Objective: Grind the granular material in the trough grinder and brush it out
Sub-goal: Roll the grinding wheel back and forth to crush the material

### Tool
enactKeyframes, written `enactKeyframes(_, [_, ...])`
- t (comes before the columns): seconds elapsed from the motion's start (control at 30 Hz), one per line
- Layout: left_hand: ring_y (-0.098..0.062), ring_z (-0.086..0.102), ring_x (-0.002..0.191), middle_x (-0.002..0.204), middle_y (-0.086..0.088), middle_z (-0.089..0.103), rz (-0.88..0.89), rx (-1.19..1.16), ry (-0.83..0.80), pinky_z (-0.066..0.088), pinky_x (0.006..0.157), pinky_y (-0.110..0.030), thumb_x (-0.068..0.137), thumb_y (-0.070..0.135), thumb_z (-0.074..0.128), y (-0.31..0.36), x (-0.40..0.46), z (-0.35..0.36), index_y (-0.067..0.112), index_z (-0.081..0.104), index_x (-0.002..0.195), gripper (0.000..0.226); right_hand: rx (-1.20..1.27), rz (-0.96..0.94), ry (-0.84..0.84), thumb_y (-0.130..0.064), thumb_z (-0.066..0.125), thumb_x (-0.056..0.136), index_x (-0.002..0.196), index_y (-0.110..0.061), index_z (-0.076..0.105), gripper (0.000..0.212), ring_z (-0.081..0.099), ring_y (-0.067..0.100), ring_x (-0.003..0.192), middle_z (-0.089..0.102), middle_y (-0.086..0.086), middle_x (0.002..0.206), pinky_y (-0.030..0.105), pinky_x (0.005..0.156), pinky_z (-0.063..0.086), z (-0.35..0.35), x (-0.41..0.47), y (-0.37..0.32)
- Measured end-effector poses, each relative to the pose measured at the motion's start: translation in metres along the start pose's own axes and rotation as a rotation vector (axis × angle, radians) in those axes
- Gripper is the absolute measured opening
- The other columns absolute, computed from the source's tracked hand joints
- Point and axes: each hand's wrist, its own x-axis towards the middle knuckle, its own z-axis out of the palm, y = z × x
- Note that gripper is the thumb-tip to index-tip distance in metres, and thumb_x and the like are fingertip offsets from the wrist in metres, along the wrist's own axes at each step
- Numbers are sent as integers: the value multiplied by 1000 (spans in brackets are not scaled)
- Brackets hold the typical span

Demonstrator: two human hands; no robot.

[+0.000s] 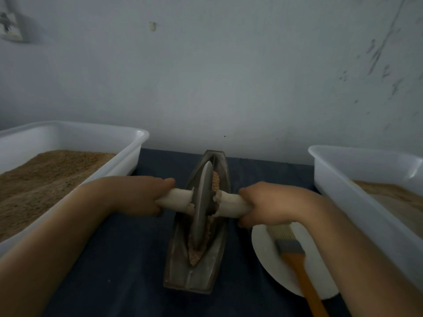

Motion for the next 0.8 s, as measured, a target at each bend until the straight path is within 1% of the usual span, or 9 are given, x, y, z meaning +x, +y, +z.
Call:
enactKeyframes(0.07, [-4, 46, 84, 95, 12, 46, -6, 51, 107, 36, 76, -20, 91, 24, 56, -1, 9, 5, 30, 29, 99, 29, 19, 24, 64, -28, 61, 87, 105, -12, 53, 26, 52, 14, 80, 53, 1, 90, 24, 57, 36, 3, 10, 5])
enactKeyframes(0.1, [-7, 48, 91, 103, 9, 49, -13, 100, 192, 38, 82, -23, 91, 25, 56, -2, 14, 9, 29, 30, 100, 27, 3, 34, 118, -28, 60, 87, 103, -14, 51, 23, 51, 16, 82, 54, 2, 93, 27, 59, 37, 6, 17, 8])
enactKeyframes(0.2, [-15, 48, 109, 120, 2, 49, -61, 199, 451, 37, 96, -31, 92, 28, 53, -8, 34, 21, 22, 37, 113, 27, -119, 46, 350, -27, 55, 88, 93, -18, 40, 17, 46, 19, 79, 56, 4, 99, 30, 64, 29, 17, 35, 19])
enactKeyframes(0.3, [-17, 46, 107, 119, 2, 47, -90, 228, 616, 34, 94, -31, 91, 27, 53, -11, 49, 30, 21, 38, 116, 29, -195, 31, 564, -28, 53, 88, 102, -16, 46, 19, 52, 23, 89, 57, 3, 102, 31, 67, 24, 27, 50, 29])
enactKeyframes(0.4, [-17, 45, 107, 118, 2, 45, -113, 255, 700, 33, 93, -31, 90, 24, 53, -8, 55, 33, 21, 38, 118, 31, -233, 35, 671, -30, 54, 89, 109, -16, 48, 25, 52, 24, 98, 57, 3, 107, 32, 69, 22, 33, 57, 34])
enactKeyframes(0.5, [-18, 46, 108, 120, 1, 45, -128, 273, 695, 33, 94, -31, 90, 22, 52, -5, 54, 34, 21, 37, 121, 34, -218, 51, 682, -29, 53, 90, 110, -16, 48, 25, 52, 24, 100, 57, 3, 110, 32, 70, 23, 35, 58, 34])
enactKeyframes(0.57, [-18, 46, 110, 122, 1, 45, -126, 277, 644, 34, 96, -31, 91, 25, 53, -6, 50, 33, 21, 35, 122, 36, -217, 56, 623, -28, 52, 90, 109, -15, 47, 24, 53, 24, 99, 57, 4, 109, 31, 68, 23, 32, 54, 31])
enactKeyframes(0.67, [-17, 46, 114, 126, 1, 45, -114, 280, 507, 35, 98, -32, 92, 29, 53, -7, 40, 27, 21, 32, 125, 40, -147, 47, 456, -25, 55, 88, 104, -13, 47, 22, 54, 24, 92, 58, 6, 105, 30, 66, 26, 26, 42, 24])
enactKeyframes(0.8, [-13, 48, 114, 126, 4, 48, -50, 182, 243, 36, 99, -30, 92, 28, 55, -3, 20, 12, 25, 32, 125, 41, -49, 52, 184, -25, 58, 88, 108, -11, 50, 27, 49, 16, 82, 53, 3, 97, 27, 59, 33, 11, 22, 11])
